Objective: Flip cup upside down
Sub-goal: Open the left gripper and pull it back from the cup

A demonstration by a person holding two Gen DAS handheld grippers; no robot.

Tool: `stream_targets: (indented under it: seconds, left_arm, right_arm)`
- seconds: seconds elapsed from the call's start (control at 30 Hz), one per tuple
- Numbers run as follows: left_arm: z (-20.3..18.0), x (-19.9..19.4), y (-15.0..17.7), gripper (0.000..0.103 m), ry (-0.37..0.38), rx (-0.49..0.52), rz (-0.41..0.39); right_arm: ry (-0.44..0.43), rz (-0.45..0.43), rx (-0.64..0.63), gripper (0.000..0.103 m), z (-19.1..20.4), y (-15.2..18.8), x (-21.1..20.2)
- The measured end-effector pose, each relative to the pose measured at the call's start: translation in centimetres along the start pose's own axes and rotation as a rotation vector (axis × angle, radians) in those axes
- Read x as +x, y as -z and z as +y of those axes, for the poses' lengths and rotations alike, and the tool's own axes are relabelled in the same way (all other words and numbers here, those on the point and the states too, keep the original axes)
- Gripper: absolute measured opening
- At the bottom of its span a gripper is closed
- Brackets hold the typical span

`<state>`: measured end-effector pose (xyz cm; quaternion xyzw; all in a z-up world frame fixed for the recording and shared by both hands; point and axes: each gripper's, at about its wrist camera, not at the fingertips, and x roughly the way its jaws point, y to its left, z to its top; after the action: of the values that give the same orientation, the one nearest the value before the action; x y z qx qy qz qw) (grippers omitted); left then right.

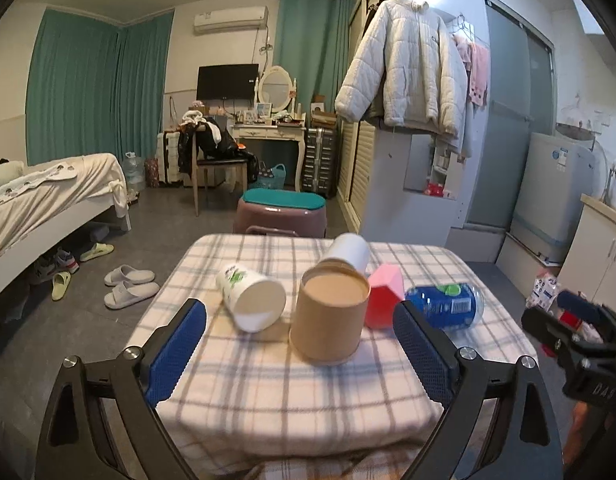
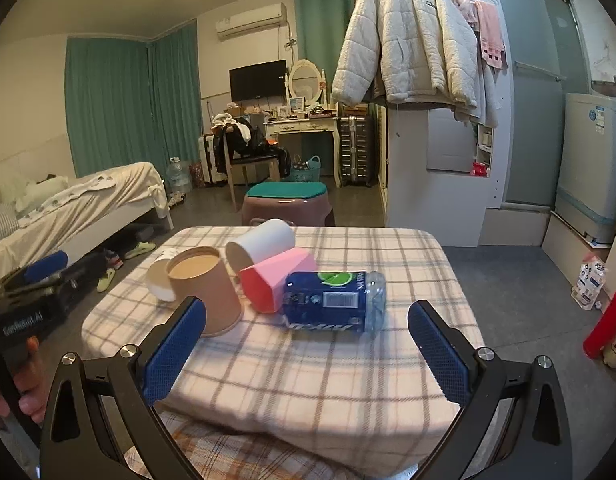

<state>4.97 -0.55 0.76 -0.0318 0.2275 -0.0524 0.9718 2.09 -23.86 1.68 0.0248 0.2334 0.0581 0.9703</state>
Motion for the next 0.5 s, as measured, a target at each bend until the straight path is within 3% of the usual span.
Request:
stream_targets:
  seconds: [0.3, 0.5]
  left_arm:
    - [2.3, -2.0, 2.5, 0.103, 0.011, -0.021, -0.028]
    - [3.6, -2.2, 3.5, 0.103, -0.026, -0.035, -0.005]
  right_arm:
    - [0.015, -0.029, -0.009, 0.102, 2.4, 1.7, -0.4]
    - [0.014, -0.013, -0.011, 0.103, 3.2, 2.2, -0.1]
